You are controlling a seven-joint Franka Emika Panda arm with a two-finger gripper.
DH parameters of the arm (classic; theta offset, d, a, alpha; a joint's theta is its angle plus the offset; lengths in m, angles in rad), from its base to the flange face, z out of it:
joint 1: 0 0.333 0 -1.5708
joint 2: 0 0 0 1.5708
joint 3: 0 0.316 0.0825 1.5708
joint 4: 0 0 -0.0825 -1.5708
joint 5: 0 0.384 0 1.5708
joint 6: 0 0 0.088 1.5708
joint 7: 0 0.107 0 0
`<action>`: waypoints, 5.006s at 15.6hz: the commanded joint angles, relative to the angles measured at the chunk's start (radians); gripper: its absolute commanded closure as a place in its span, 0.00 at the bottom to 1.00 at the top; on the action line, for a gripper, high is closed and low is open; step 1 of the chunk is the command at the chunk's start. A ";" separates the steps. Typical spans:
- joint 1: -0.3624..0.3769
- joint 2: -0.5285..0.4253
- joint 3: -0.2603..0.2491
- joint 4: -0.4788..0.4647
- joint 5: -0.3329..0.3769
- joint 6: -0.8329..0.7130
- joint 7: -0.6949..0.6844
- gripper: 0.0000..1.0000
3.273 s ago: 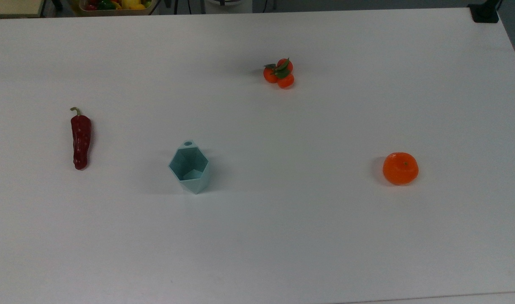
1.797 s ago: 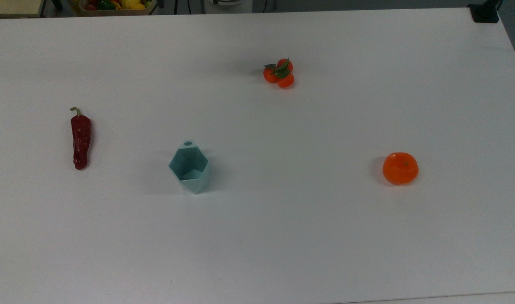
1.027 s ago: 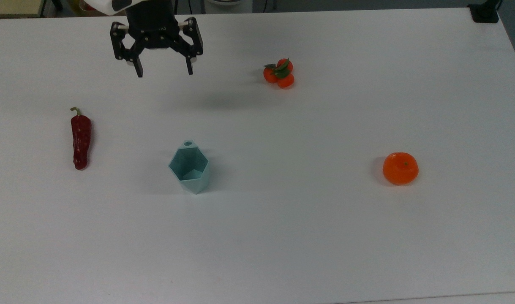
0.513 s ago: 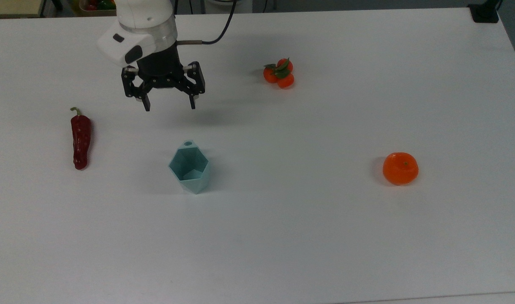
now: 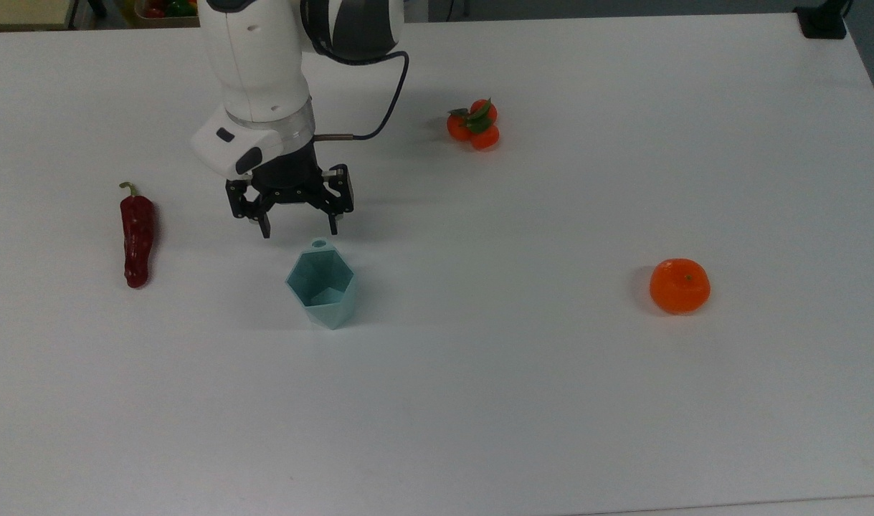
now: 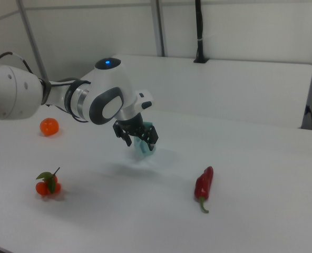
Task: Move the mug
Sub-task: 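Move the open gripper down over the teal mug's rim, then close the gripper on the teal mug's rim, then lift the teal mug and carry it toward the tomato cluster, then lower the teal mug onto the table and open the gripper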
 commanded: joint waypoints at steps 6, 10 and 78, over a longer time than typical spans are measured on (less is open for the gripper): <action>0.056 0.061 -0.011 0.003 0.018 0.105 -0.011 0.17; 0.067 0.068 -0.011 0.003 0.012 0.132 -0.006 0.23; -0.048 -0.452 -0.015 -0.660 0.003 0.050 -0.232 0.76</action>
